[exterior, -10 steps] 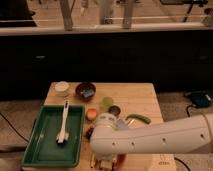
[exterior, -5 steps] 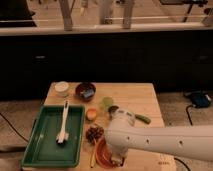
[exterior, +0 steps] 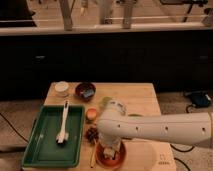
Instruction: Wipe red bowl with eraser
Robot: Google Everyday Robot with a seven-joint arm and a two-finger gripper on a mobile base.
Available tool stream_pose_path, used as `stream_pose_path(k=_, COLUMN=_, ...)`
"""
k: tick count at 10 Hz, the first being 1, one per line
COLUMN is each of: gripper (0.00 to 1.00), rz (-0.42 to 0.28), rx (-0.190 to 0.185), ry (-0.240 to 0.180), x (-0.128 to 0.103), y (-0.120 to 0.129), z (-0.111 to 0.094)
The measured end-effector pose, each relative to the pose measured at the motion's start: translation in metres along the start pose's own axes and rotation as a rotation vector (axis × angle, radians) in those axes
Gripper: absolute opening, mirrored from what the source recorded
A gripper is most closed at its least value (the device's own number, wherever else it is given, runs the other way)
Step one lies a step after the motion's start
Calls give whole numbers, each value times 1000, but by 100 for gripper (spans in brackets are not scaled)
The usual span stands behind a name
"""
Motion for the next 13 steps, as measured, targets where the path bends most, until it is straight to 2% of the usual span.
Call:
stream_pose_path(k=2, gripper=3, rz=-28, rx=8, ry=-35, x=-3, y=-2, z=1)
stream_pose_path(k=13, gripper=3, rz=-29, rx=9, ry=-35, x=-3, y=-3, z=1)
